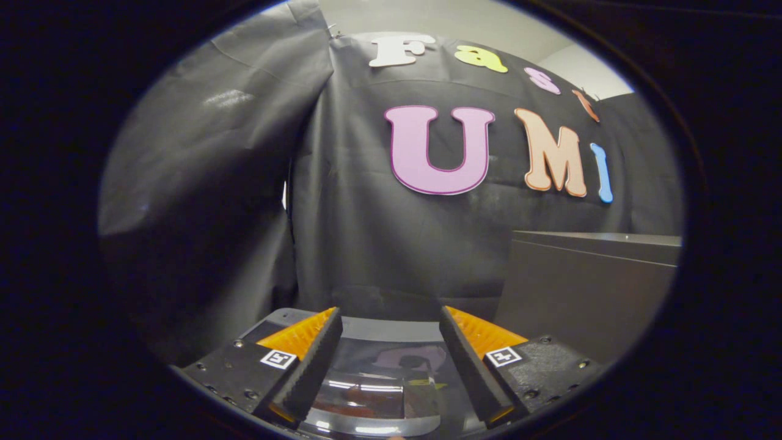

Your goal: Put the clothes into the washing machine and then close the washing machine lid.

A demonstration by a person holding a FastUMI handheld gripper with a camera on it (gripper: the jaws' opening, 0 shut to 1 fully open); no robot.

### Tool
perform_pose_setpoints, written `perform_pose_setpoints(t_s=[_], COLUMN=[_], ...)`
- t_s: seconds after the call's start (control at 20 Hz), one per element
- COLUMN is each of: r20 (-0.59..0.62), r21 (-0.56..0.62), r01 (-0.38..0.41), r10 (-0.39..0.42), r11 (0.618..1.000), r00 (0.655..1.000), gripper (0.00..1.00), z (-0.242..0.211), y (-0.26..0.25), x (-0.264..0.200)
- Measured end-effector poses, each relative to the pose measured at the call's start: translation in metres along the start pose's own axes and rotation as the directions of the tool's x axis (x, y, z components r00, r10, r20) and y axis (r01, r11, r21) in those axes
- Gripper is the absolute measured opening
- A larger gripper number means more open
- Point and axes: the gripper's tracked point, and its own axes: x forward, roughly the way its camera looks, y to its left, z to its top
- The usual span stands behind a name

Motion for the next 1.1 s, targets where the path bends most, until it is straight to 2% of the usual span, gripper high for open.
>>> perform_pose_setpoints(t_s=[0.2, 0.5, 0.65, 0.85, 1.1], r20=[-0.007, 0.032, 0.014, 0.014, -0.022], r21=[0.016, 0.033, 0.078, 0.070, 0.090], r01=[0.002, -0.006, -0.037, -0.045, -0.074], r10=[-0.002, 0.005, 0.036, 0.045, 0.076], r11=[1.000, 0.999, 0.996, 0.996, 0.993], r00=[1.000, 0.999, 0.999, 0.999, 0.997], gripper=[0.97, 0.97, 0.97, 0.97, 0.97], z=[0.003, 0.036, 0.045, 0.062, 0.068], y=[-0.003, -0.003, 0.008, 0.008, 0.020], x=[-0.014, -0.041, -0.058, -0.079, -0.126])
